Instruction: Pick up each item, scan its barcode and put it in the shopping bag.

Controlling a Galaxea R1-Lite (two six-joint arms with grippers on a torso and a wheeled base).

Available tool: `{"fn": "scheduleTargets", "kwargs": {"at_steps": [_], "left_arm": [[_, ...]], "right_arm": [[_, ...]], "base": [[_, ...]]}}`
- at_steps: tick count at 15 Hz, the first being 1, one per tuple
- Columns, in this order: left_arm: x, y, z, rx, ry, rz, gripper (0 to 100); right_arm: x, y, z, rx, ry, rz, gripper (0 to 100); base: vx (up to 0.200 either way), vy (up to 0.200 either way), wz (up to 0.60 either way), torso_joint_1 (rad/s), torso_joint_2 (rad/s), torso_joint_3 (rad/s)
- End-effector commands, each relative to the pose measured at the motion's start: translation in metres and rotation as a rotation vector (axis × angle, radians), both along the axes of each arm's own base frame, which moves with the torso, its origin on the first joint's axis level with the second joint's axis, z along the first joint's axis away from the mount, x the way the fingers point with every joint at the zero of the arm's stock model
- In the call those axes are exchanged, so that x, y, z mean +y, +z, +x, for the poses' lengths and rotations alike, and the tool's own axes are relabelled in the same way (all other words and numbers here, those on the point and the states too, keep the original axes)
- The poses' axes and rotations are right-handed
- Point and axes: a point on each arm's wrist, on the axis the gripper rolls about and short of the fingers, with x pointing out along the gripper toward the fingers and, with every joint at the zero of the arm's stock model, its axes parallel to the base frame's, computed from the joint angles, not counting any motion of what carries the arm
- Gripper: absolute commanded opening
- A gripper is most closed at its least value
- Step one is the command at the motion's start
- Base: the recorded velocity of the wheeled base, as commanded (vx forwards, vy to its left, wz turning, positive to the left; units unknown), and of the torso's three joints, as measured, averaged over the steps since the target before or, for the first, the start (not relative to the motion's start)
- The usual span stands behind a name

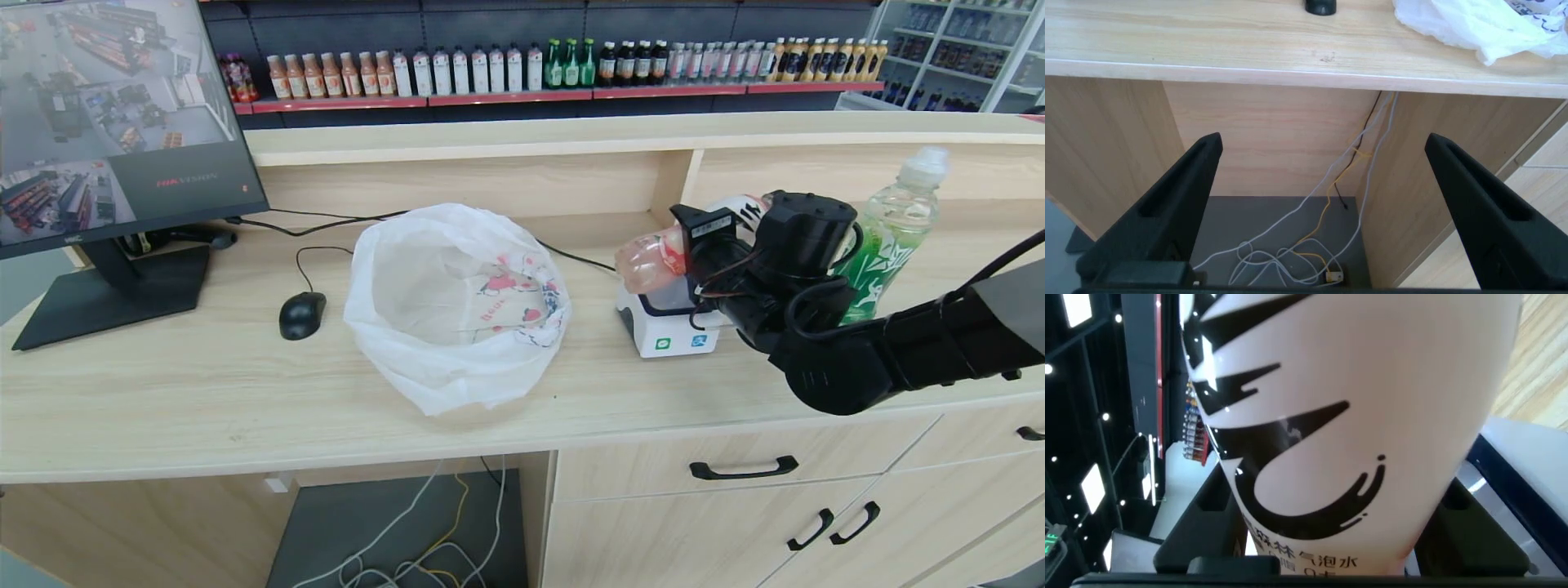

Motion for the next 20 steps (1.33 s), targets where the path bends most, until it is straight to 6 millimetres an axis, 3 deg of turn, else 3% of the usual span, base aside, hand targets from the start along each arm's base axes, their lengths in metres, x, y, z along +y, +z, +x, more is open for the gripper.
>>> {"fn": "scheduleTargets", "kwargs": {"at_steps": [1, 7, 20], "left_arm": [[0.0000, 0.0000, 0.0000, 0.000, 0.001, 0.000, 100], [0.0000, 0.0000, 0.0000, 0.000, 0.001, 0.000, 100], [0.0000, 0.0000, 0.0000, 0.000, 0.001, 0.000, 100]], "right_arm": [[0.0020, -0.0023, 0.0005, 0.005, 0.005, -0.003, 0], [0.0021, -0.0096, 0.0028, 0.024, -0.002, -0.005, 0], [-0.0023, -0.0044, 0.0005, 0.014, -0.012, -0.001, 0]], "base": [[0.000, 0.000, 0.00, 0.000, 0.00, 0.000], [0.000, 0.000, 0.00, 0.000, 0.00, 0.000], [0.000, 0.000, 0.00, 0.000, 0.00, 0.000]]}}
